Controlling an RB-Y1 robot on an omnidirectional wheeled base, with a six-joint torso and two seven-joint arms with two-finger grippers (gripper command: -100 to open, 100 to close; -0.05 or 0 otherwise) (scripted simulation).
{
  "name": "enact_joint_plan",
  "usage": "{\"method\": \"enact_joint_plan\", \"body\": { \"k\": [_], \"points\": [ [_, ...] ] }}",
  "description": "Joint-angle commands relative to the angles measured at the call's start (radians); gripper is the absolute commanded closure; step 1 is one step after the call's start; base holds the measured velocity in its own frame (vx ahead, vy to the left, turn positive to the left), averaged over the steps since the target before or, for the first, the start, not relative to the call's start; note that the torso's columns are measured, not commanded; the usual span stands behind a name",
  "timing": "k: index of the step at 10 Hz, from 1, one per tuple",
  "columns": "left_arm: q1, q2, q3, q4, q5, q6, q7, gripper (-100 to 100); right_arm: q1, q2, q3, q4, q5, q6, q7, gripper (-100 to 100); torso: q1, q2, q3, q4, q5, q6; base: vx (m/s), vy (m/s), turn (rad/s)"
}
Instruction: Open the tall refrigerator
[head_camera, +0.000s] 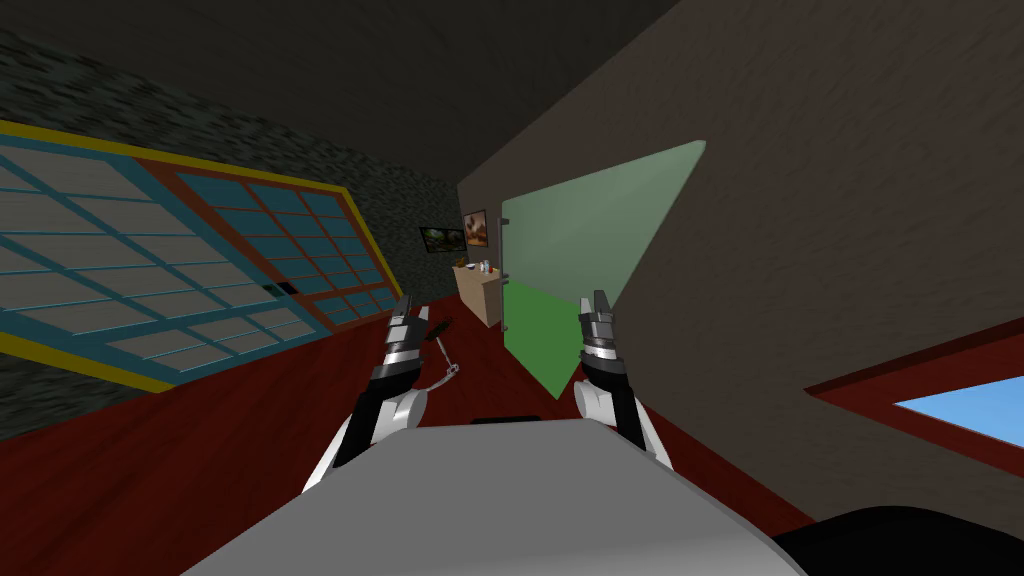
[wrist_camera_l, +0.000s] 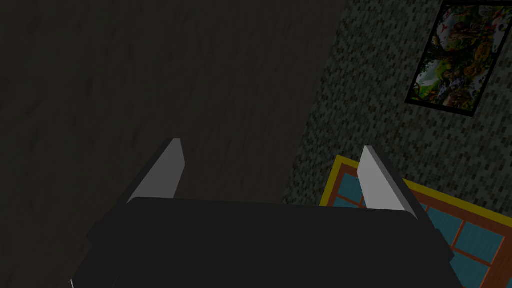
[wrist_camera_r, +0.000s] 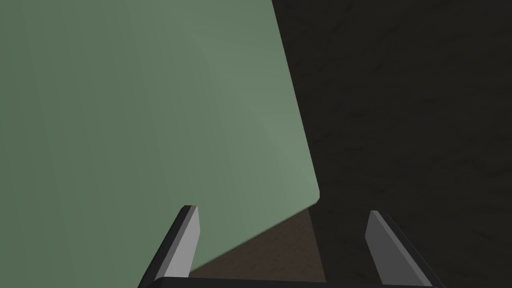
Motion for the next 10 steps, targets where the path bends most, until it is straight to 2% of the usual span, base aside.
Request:
{"method": "enact_joint_plan", "body": {
  "k": [1,9,10],
  "points": [
    [0.000,0.000,0.000,0.000,0.000,0.000,0.000,0,0.000,0.000,0.000,0.000,0.000,0.000,0.000,0,0.000,0.040,-0.082,0.041,0.000,0.000,0.000,0.000,0.000],
    [0.000,0.000,0.000,0.000,0.000,0.000,0.000,0,0.000,0.000,0.000,0.000,0.000,0.000,0.000,0,0.000,0.618,-1.234,0.617,0.000,0.000,0.000,0.000,0.000],
    [0.000,0.000,0.000,0.000,0.000,0.000,0.000,0,-0.006,-0.047,0.002,0.003,0.011,0.002,0.006,-100,0.000,0.691,-1.382,0.691,0.000,0.000,0.021,0.009,-0.012]
  ]
}}
